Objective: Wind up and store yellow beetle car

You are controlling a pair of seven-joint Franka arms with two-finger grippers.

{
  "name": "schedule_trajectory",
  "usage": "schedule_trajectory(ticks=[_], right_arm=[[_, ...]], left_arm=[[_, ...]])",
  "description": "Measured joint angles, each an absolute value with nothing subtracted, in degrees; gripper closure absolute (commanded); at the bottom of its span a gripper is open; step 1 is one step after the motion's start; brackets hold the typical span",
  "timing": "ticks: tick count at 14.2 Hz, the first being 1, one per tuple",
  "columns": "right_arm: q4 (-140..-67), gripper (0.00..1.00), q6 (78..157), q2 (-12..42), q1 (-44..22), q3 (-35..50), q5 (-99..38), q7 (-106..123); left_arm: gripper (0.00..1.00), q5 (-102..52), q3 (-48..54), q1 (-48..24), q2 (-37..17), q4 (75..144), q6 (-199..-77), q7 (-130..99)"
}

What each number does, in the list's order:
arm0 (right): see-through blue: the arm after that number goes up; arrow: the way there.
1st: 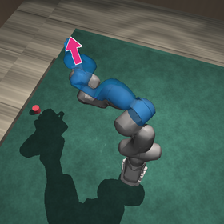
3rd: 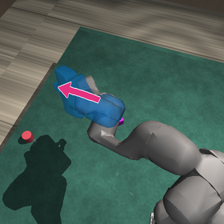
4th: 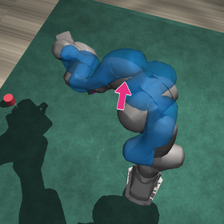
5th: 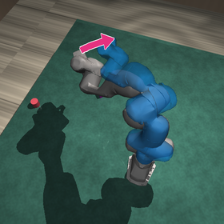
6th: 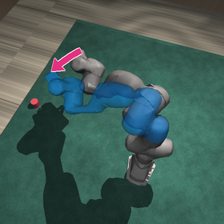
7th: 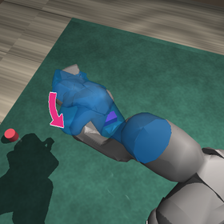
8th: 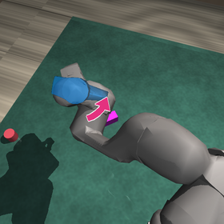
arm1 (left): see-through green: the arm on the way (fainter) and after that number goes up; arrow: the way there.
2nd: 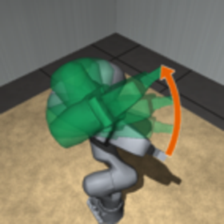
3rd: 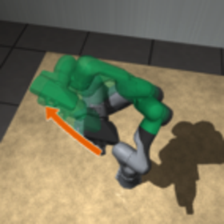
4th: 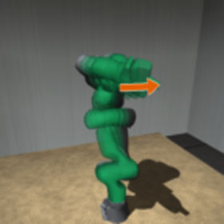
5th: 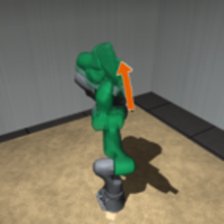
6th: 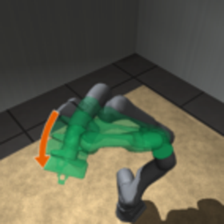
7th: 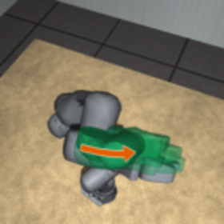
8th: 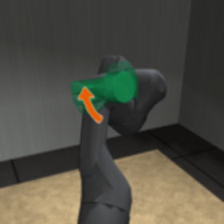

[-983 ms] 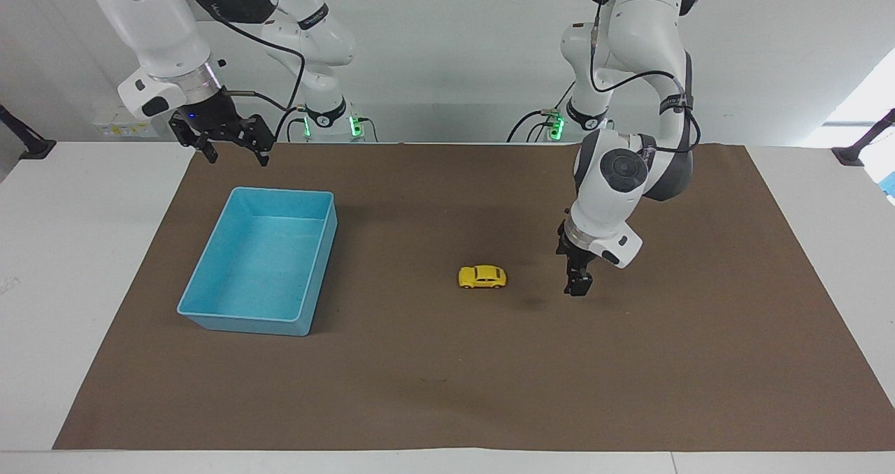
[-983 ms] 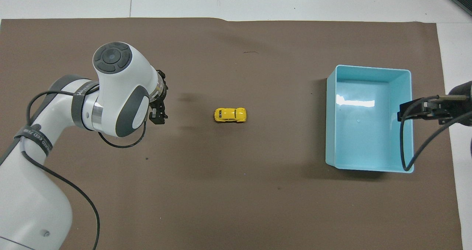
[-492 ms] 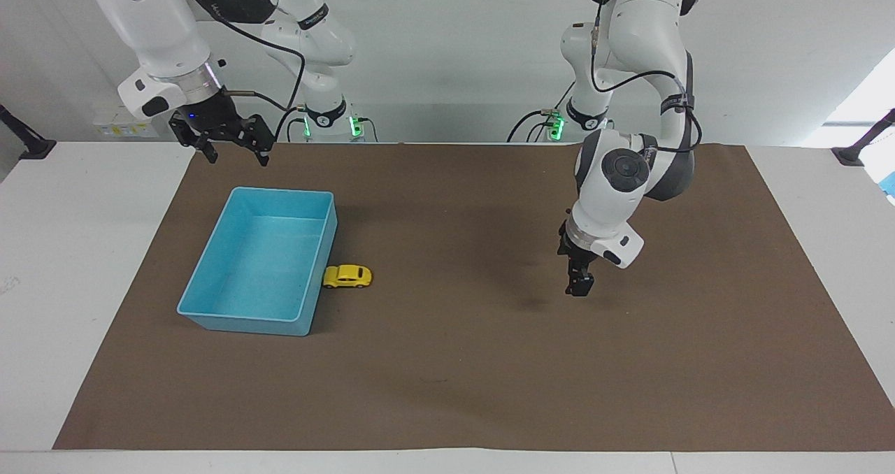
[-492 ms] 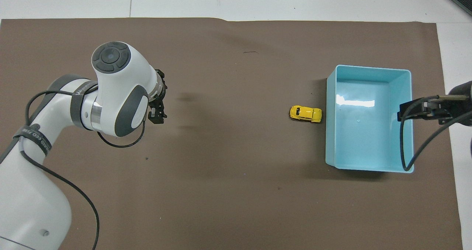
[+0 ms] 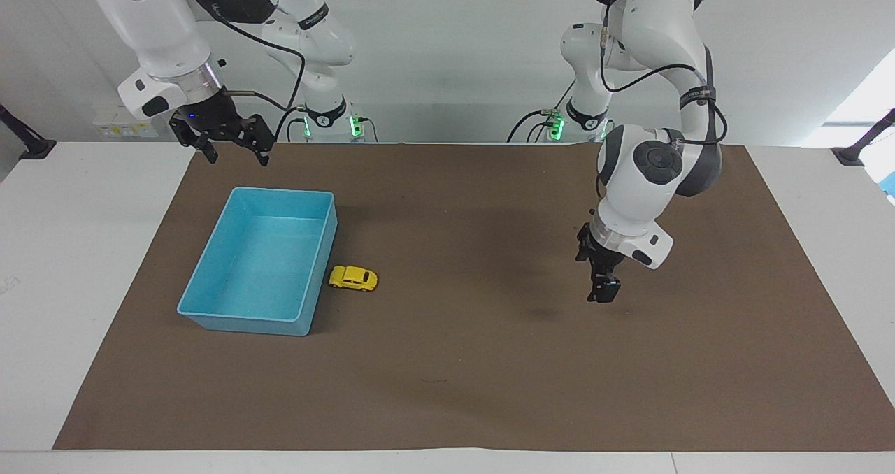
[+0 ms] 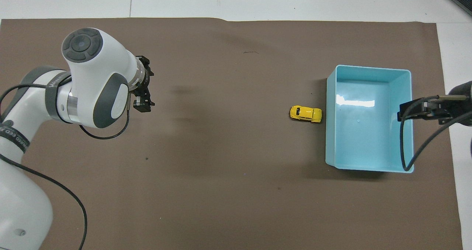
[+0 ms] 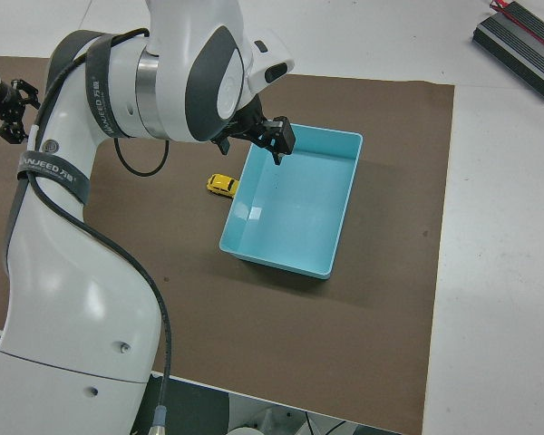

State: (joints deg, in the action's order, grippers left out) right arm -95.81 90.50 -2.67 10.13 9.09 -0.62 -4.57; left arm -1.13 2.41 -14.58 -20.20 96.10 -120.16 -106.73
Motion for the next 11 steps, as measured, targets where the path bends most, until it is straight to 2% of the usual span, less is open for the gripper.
schedule_trajectory(ticks=[5,11], right_arm=[[-95.81,0.00,90.50,-2.67,10.13,9.09,-0.62,-4.57],[-95.81,0.00,90.50,-2.67,10.13,9.09,-0.62,-4.57]], left_arm=[[0.00,-1.12,2.38,-13.10,-17.40,96.07,-118.70,-103.79],[0.00,-1.11,2.28,-9.63,-12.89,96.09,-112.28,-89.59]])
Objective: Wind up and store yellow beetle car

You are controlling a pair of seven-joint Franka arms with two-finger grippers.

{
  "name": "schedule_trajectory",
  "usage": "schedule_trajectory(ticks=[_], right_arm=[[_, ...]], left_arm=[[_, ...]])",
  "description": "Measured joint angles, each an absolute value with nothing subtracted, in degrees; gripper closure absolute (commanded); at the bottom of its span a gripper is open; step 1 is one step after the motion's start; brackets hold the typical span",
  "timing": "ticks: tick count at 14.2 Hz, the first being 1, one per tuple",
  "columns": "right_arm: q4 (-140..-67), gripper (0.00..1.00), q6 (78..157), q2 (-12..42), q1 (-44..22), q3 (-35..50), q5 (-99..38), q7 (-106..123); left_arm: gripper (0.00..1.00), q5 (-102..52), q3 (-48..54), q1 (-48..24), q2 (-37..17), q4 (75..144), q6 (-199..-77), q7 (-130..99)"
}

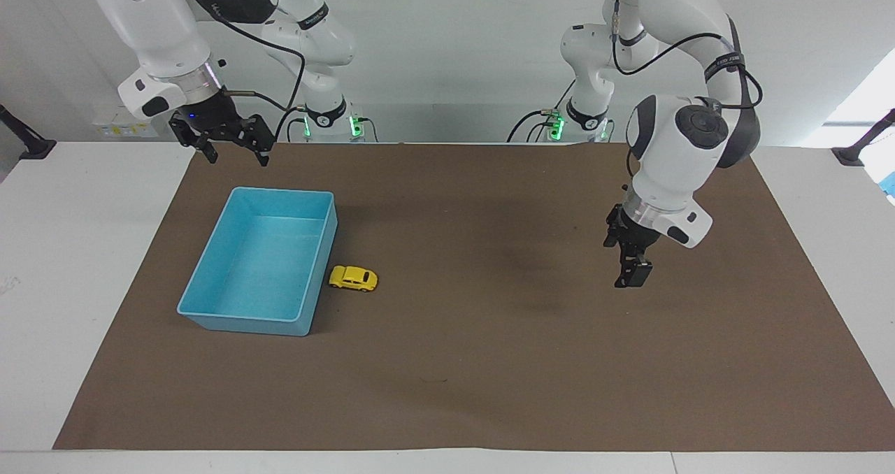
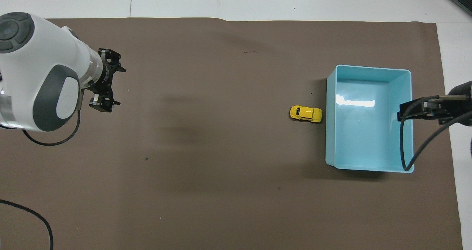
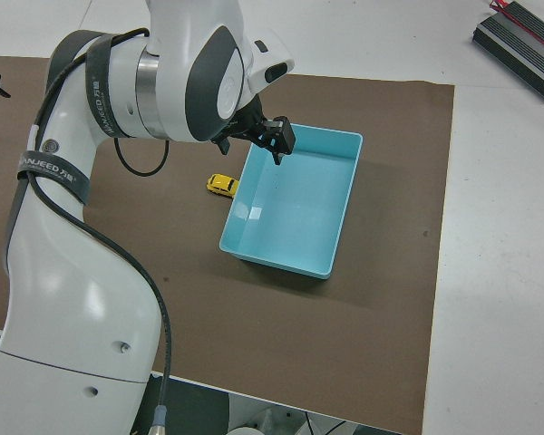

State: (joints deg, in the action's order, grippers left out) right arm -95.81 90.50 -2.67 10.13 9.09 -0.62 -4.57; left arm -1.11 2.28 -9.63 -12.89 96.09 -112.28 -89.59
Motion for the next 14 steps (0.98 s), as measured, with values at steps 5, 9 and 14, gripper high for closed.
schedule_trajectory(ticks=[5,9,14], right_arm=[[-95.81,0.00,91.22,-2.67,10.51,8.84,-0.62,-4.57],[-95.81,0.00,91.29,-2.67,10.87,8.62,-0.62,-4.57],[-95.81,0.00,91.29,-2.67,10.81,8.66,-0.62,-4.89]], left_arm=[[0.00,-1.11,2.21,-7.42,-11.28,96.12,-111.64,-76.28],[0.00,-1.10,2.23,-5.72,-10.44,96.12,-108.51,-65.44],[0.00,-1.10,2.19,-1.42,-7.45,96.13,-103.69,-40.91]])
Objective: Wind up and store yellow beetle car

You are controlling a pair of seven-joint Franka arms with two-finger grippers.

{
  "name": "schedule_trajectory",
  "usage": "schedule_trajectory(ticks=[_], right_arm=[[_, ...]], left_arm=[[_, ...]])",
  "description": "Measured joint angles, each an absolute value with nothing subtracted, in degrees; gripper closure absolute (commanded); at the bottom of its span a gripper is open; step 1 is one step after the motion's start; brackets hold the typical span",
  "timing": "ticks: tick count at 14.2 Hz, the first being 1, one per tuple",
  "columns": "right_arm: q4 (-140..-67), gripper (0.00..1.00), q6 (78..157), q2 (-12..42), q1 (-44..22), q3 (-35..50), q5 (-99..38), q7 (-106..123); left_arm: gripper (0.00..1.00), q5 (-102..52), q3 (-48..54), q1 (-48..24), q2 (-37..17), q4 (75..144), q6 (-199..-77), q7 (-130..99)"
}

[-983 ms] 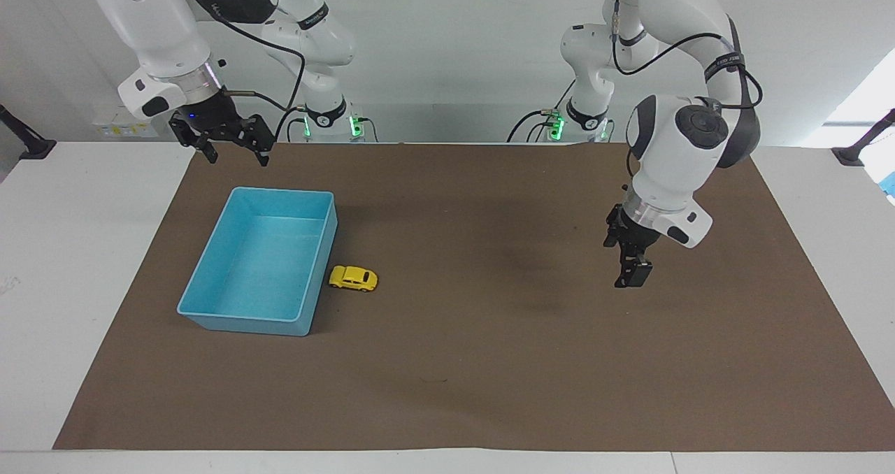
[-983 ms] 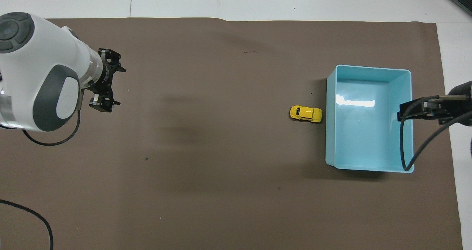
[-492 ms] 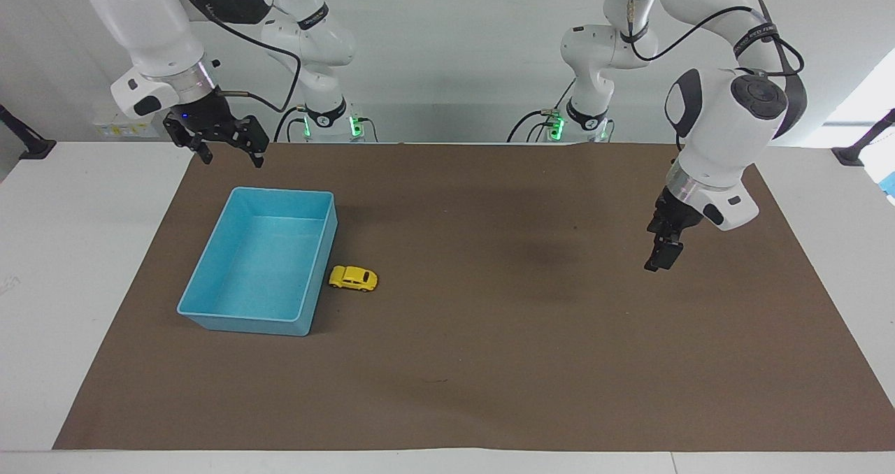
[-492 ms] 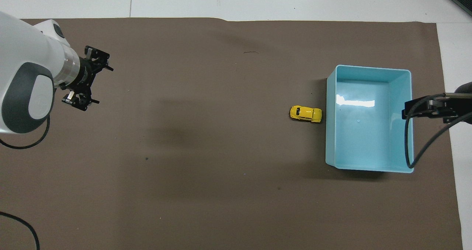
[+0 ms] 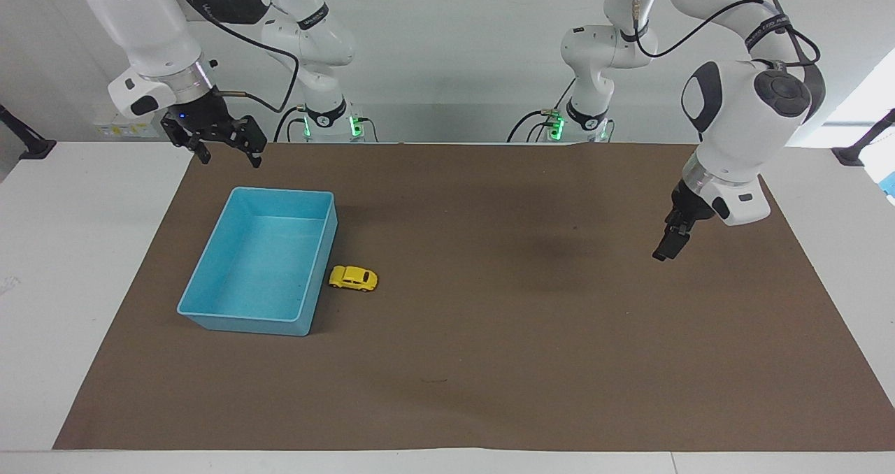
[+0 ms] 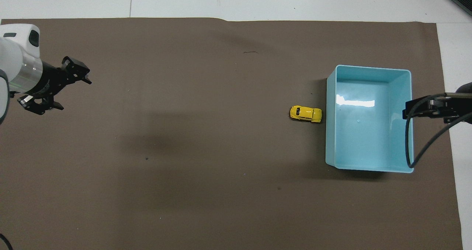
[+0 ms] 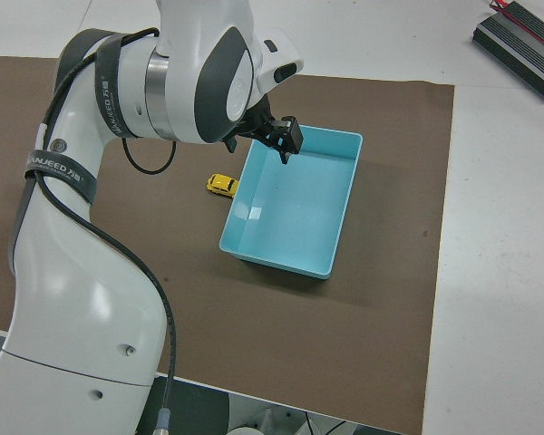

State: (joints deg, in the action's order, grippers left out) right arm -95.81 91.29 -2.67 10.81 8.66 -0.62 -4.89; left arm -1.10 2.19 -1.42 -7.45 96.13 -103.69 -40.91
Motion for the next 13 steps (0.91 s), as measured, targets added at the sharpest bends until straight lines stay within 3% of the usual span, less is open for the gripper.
schedule_trajectory(ticks=[8,13], right_arm=[[-95.93,0.00,91.61,-1.72,7.49,9.27,-0.62,-14.90],[-95.99,0.00,94.67,1.59,4.83,9.29,-0.62,-25.89]], left_arm=[[0.00,-1.10,2.18,3.34,-4.78,96.15,-99.88,-6.45],[0.00,-1.10,3.50,3.31,-2.80,96.04,-99.55,0.33]])
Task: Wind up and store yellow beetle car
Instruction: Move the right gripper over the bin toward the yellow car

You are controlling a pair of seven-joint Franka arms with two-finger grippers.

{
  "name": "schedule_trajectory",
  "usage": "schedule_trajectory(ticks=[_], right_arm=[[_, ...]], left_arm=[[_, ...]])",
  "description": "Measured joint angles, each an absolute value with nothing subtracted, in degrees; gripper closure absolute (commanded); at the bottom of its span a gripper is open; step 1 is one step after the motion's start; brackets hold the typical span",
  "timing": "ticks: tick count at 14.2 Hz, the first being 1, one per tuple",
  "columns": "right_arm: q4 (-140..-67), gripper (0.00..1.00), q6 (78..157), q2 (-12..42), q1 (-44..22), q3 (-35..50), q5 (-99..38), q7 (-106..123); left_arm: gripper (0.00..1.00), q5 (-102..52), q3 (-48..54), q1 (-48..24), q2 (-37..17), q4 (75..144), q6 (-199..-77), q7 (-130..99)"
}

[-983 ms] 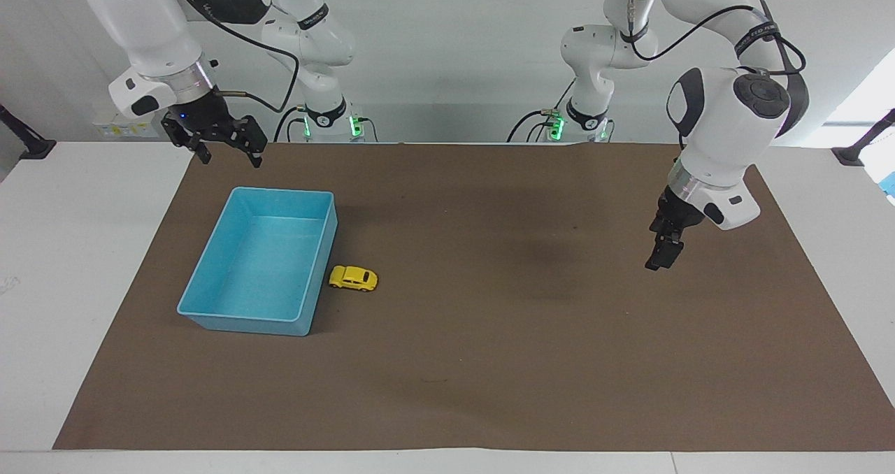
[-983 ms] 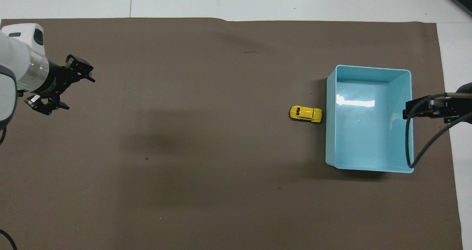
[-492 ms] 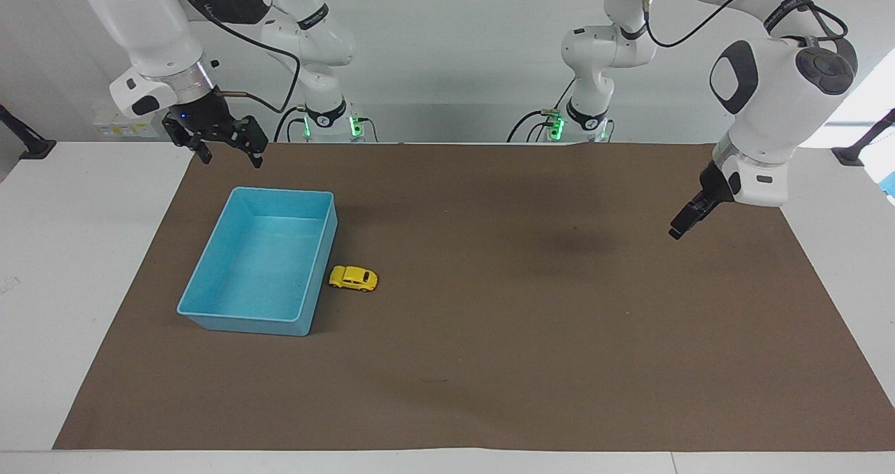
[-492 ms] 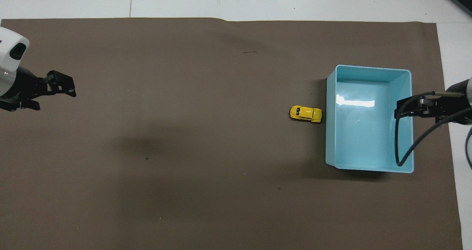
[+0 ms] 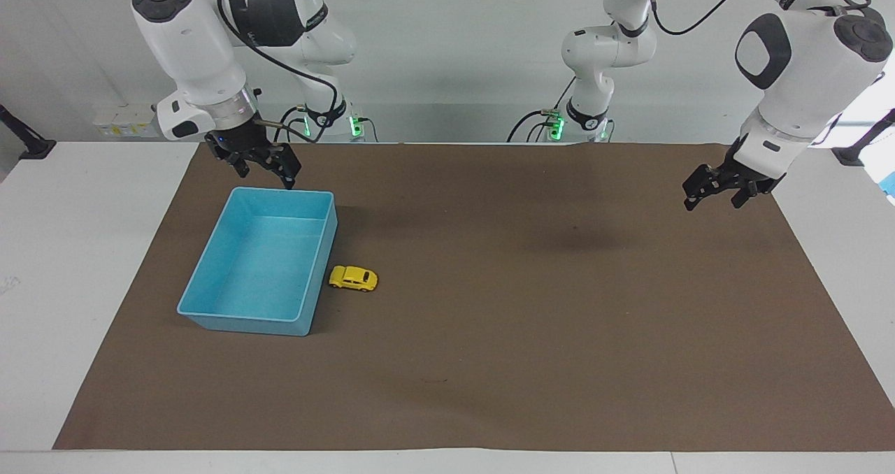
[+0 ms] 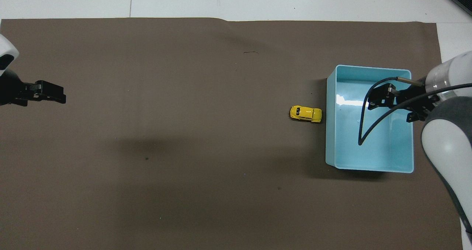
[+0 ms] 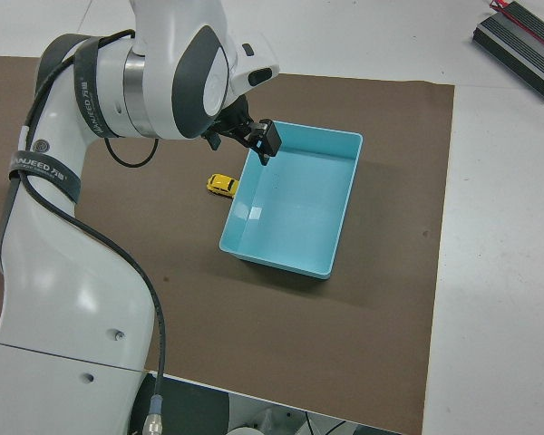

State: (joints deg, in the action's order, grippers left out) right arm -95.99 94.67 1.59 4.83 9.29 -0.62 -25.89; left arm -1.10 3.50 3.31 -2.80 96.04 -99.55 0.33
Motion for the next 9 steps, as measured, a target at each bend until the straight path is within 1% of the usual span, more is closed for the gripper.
schedule_trajectory(ticks=[6,9], right_arm=[[-96.03,0.00,96.21,3.91,-0.81,9.36,-0.61,-49.44],[-96.19,0.00,99.25,5.31,-3.00,9.36,-0.30,-60.75]], left_arm=[[0.00,-1.10,4.36,3.17,1.59,95.95,-97.65,0.36],[0.00,-1.10,4.49,3.13,4.03,95.89,-96.96,0.36]])
